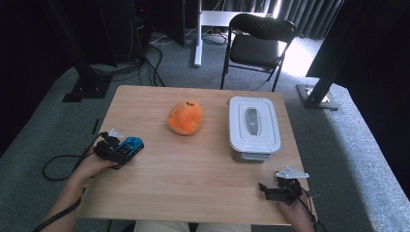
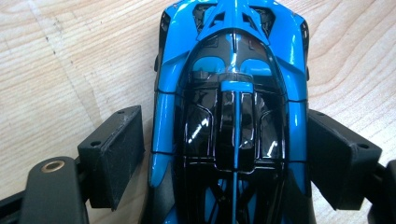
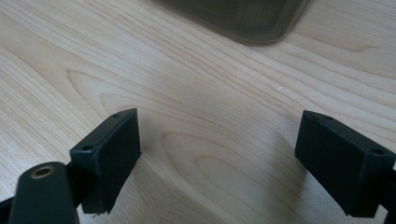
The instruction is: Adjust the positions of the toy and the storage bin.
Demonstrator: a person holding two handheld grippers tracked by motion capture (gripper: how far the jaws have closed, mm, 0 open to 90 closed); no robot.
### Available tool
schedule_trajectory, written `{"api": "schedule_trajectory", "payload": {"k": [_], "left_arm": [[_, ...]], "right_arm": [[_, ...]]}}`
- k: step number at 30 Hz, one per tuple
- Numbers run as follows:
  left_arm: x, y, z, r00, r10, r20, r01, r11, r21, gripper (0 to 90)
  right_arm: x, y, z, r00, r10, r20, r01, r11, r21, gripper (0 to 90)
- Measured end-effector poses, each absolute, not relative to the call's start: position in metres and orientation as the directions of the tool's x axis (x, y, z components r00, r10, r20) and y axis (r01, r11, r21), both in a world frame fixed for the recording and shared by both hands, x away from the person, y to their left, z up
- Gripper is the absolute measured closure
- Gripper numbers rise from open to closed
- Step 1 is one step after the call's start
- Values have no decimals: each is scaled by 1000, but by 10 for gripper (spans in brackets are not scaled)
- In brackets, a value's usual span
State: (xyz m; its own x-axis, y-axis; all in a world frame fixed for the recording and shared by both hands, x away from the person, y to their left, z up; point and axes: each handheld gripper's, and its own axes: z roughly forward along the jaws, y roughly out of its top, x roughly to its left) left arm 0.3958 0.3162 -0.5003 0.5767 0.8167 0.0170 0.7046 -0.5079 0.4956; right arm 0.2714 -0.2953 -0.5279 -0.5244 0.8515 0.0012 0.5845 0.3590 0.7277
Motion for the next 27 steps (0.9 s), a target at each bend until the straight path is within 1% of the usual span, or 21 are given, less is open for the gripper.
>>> {"api": "schedule_trajectory", "payload": {"k": [4, 5, 6, 13, 17, 20, 21, 25, 27], "left_arm": [[397, 315, -500, 579, 815, 16, 709, -513, 484, 192], [397, 314, -499, 581, 813, 15, 706, -514, 487, 205], [396, 312, -498, 588, 809, 20, 701, -522, 487, 262], [394, 312, -496, 598, 801, 20, 706, -538, 461, 264], [393, 313, -496, 599, 801, 11, 707, -535, 463, 265], [392, 313, -494, 624, 782, 8, 689, -555, 466, 266], [391, 313, -490, 629, 777, 13, 677, -556, 481, 288], [388, 309, -482, 657, 754, -5, 658, -571, 492, 289], [385, 304, -481, 676, 736, 18, 642, -602, 475, 289]], "right_arm": [[271, -295, -528, -524, 851, 1, 584, 359, 728, 138], [271, -295, -528, -525, 851, 1, 584, 359, 728, 138], [271, -295, -528, -525, 851, 1, 584, 359, 728, 138], [271, -295, -528, -525, 851, 1, 584, 360, 728, 138], [271, -295, -528, -525, 851, 2, 584, 360, 728, 138], [271, -295, -528, -525, 851, 2, 585, 359, 727, 137], [271, -295, -528, -525, 851, 2, 585, 359, 727, 138], [272, -295, -528, -524, 852, 2, 585, 358, 727, 138], [272, -295, -528, -523, 852, 2, 585, 358, 728, 138]]}}
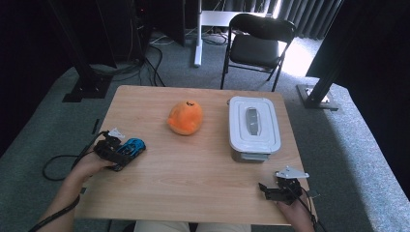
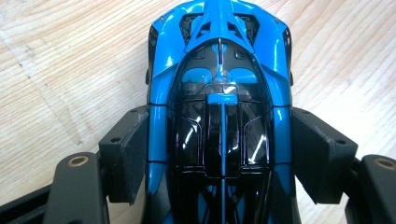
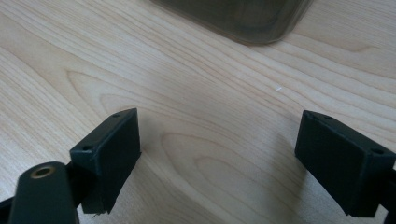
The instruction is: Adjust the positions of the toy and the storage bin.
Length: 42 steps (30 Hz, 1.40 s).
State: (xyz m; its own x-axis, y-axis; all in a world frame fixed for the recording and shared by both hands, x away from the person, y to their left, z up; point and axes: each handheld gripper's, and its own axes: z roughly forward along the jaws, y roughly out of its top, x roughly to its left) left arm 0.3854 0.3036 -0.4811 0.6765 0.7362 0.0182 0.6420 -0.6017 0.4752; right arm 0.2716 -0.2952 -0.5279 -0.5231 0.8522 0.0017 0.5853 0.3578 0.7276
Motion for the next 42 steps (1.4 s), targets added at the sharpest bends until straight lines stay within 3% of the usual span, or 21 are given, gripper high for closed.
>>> {"api": "schedule_trajectory", "payload": {"k": [25, 42], "left_arm": [[351, 239, -462, 856, 514, 63, 439, -785, 437, 289], [335, 224, -468, 878, 473, 73, 399, -807, 435, 288]], "right_arm": [[272, -295, -528, -523, 852, 2, 585, 358, 728, 138], [272, -295, -528, -523, 852, 2, 585, 358, 728, 138]]}}
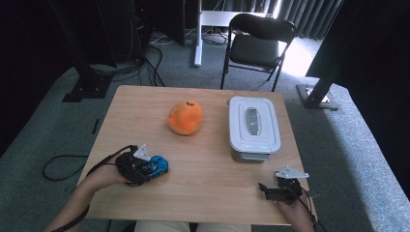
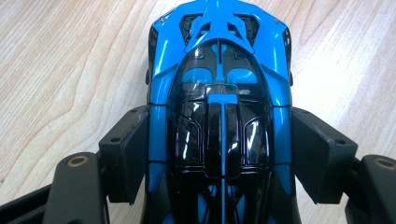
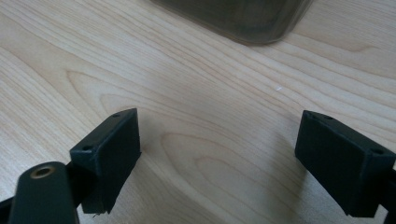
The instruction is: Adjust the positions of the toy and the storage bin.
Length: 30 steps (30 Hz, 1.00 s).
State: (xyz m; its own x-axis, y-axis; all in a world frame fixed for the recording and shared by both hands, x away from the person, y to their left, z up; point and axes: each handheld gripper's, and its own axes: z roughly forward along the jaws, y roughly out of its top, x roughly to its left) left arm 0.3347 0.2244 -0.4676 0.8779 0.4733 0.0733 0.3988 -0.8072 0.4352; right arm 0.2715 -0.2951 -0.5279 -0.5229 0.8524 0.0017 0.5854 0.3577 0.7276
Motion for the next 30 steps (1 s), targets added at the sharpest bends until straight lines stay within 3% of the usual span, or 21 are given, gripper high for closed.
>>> {"api": "schedule_trajectory", "payload": {"k": [7, 11, 25, 30], "left_arm": [[339, 224, -475, 867, 495, 60, 423, -794, 437, 288], [340, 222, -487, 865, 496, 74, 433, -812, 391, 288], [341, 231, -491, 851, 525, 11, 469, -769, 435, 280], [343, 236, -489, 841, 539, -38, 494, -740, 456, 210]], "right_arm": [[272, -295, -528, -523, 852, 2, 585, 358, 728, 138], [271, -295, -528, -523, 852, 0, 584, 358, 728, 138], [271, -295, -528, -523, 852, -2, 583, 360, 729, 138], [272, -295, -528, -523, 852, 2, 585, 358, 728, 138]]}}
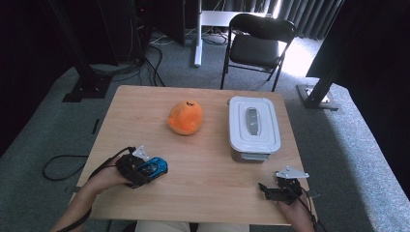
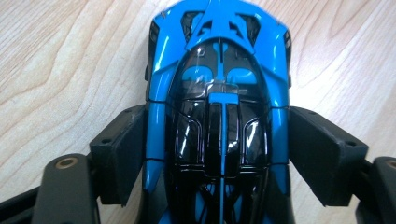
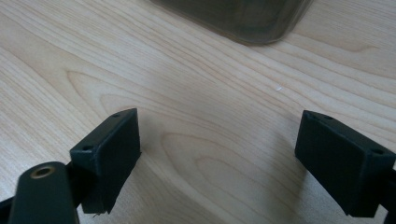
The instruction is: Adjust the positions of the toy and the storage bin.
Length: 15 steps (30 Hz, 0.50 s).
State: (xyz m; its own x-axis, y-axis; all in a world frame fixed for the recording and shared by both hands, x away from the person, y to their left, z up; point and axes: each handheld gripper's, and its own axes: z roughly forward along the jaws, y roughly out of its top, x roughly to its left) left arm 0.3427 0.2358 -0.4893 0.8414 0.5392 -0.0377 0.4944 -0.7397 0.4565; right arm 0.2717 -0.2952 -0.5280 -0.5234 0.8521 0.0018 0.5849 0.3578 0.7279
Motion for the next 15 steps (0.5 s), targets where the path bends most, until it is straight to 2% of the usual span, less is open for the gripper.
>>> {"api": "schedule_trajectory", "payload": {"k": [14, 15], "left_arm": [[352, 228, -473, 808, 589, -22, 512, -683, 521, 140], [353, 227, -472, 803, 596, -17, 514, -677, 527, 108]], "right_arm": [[272, -295, -528, -527, 850, 3, 587, 361, 725, 122], [272, -295, -528, -528, 849, 5, 587, 361, 724, 119]]}}
